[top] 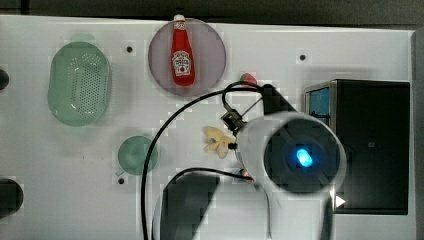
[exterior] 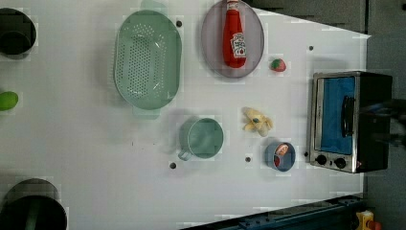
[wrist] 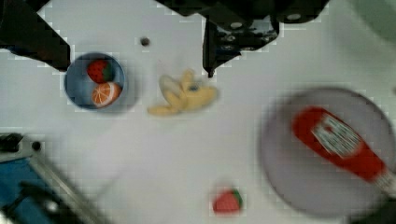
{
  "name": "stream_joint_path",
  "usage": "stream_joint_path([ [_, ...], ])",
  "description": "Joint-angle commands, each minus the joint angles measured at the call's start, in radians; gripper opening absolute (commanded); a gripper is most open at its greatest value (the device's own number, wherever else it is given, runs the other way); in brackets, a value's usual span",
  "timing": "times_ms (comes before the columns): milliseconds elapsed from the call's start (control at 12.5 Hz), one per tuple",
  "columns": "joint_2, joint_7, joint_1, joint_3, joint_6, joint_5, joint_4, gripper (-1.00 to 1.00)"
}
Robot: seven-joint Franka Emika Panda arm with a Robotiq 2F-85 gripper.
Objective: Pick Banana and place it in mug.
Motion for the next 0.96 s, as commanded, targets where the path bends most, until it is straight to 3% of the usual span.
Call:
stream_joint_path([
  [80,0.068,-0.180,0.005,0.021,0.145,0.007,-0.151,1.00],
  [640,0.316,-0.662,0.004,0.018,0.532,0.007,-0.289,1.00],
  [960,0.473,-0.726,0.005,0.020,0.717,0.007,-0.296,1.00],
])
